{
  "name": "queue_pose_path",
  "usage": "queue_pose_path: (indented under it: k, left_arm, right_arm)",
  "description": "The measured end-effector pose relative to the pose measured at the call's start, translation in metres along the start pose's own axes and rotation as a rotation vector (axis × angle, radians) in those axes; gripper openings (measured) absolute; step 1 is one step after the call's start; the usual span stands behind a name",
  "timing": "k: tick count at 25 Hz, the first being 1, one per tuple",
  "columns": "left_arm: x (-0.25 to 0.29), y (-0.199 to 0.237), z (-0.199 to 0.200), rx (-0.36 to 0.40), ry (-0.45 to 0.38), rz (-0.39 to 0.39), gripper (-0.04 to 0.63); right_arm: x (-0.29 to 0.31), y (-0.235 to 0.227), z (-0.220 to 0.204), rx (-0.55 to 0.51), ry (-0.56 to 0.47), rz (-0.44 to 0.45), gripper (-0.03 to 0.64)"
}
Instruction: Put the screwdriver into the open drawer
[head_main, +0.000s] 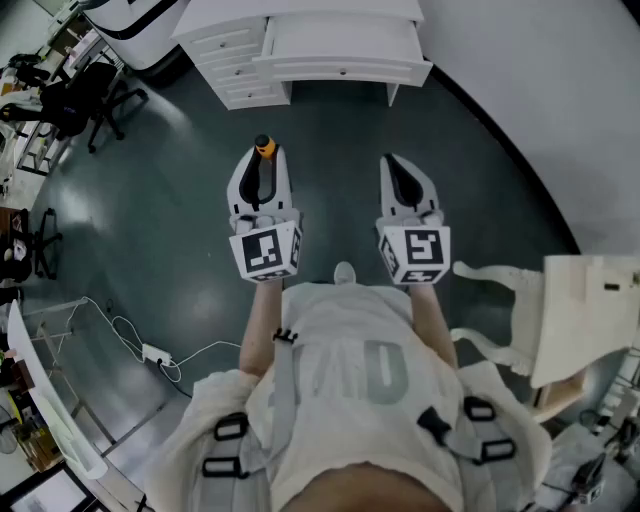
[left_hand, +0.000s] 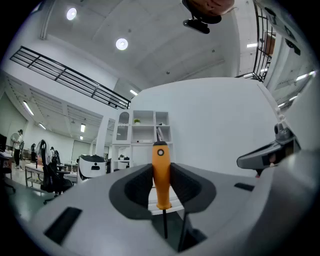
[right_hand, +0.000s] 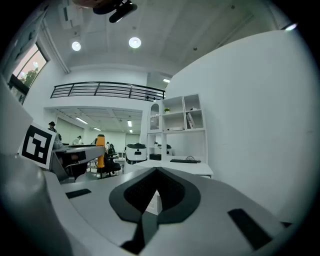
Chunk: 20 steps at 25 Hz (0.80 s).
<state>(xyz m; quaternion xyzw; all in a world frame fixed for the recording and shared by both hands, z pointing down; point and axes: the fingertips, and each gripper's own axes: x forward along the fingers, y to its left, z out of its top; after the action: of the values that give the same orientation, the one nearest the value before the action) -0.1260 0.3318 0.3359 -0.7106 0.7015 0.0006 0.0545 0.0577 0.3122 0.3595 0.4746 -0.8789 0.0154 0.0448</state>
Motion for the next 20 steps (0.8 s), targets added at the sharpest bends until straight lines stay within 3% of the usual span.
queue_pose_path:
  k: [20]
  left_arm:
    - [0.012, -0.002, -0.007, -0.03, -0.003, -0.034, 0.106]
  right_arm:
    - [0.005, -0.001, -0.009, 0.054, -0.029, 0.042, -0.005]
